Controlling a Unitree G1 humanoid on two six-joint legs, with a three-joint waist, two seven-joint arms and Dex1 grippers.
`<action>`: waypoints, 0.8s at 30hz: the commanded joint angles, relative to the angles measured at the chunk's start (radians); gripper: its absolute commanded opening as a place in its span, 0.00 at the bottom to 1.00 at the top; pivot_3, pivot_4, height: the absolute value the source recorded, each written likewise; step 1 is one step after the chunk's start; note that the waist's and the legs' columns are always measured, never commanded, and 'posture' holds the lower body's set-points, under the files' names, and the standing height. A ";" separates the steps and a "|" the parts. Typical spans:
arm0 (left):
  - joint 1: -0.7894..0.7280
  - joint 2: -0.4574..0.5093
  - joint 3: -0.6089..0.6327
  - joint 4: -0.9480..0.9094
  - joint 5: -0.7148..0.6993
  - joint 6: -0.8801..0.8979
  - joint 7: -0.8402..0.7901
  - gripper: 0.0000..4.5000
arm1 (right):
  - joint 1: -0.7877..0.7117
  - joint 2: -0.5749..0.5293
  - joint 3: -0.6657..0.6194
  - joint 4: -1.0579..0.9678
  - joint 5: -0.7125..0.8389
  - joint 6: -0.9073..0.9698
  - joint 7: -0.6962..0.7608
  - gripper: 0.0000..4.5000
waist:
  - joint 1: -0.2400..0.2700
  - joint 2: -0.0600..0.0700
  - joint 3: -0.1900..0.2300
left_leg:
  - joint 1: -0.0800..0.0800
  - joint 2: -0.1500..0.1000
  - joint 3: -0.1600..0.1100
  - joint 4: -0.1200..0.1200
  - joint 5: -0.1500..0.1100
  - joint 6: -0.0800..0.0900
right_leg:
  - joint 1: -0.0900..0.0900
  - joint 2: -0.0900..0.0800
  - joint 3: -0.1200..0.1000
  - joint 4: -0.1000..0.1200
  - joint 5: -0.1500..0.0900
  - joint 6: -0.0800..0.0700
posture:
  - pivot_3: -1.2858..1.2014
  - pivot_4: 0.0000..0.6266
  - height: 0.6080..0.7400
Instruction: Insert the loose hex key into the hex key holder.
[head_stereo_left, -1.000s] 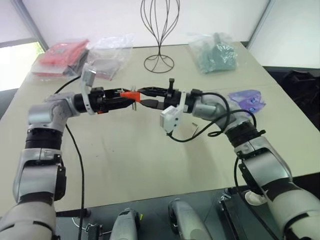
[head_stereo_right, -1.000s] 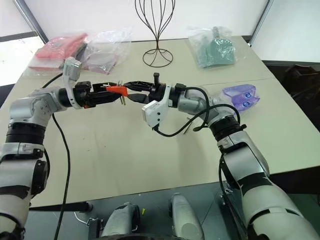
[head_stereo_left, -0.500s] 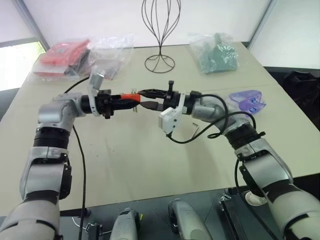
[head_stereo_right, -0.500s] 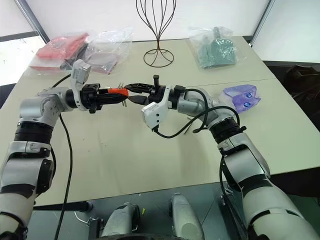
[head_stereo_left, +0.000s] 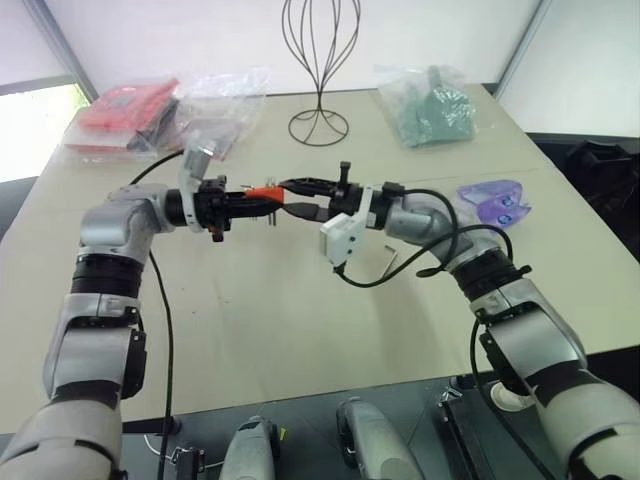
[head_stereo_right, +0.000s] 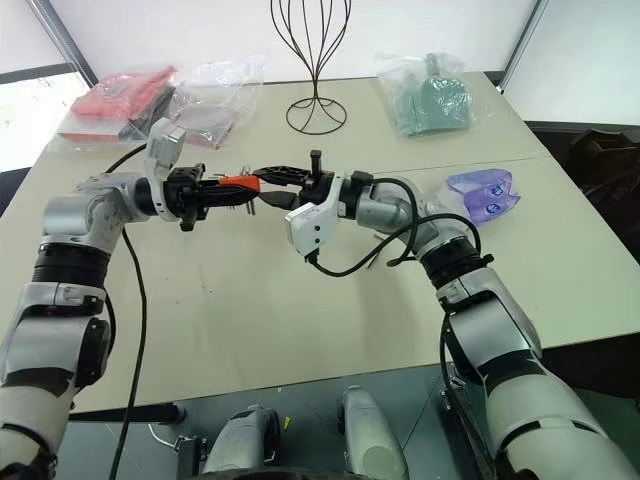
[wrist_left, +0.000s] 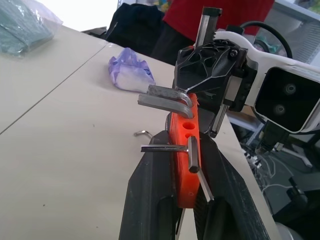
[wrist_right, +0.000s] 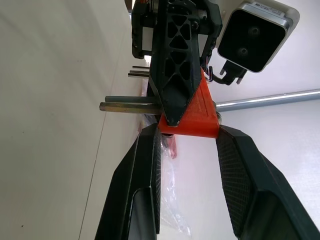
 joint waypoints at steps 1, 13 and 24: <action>-0.027 0.009 0.043 0.003 0.003 -0.012 0.052 0.00 | -0.001 0.009 0.017 -0.062 0.018 -0.035 0.004 0.23 | 0.000 0.000 0.000 | 0.000 0.000 0.000 0.000 0.000 0.000 | 0.000 0.000 0.000 0.000 0.000 0.000 | 0.52 0.24 1.00; -0.023 0.004 0.054 0.001 0.001 -0.019 0.073 0.00 | -0.001 0.012 0.017 -0.056 0.015 -0.021 0.001 0.23 | 0.000 0.000 0.000 | 0.000 0.000 0.000 0.000 0.000 0.000 | 0.000 0.000 0.000 0.000 0.000 0.000 | 0.52 0.24 1.00; -0.012 -0.001 0.058 -0.008 0.005 -0.046 0.103 0.52 | 0.001 0.013 0.018 -0.053 0.017 -0.017 0.000 0.23 | -0.001 0.000 0.000 | 0.000 0.000 0.000 0.000 0.000 0.000 | 0.000 0.000 0.000 0.000 0.000 0.000 | 0.52 0.24 1.00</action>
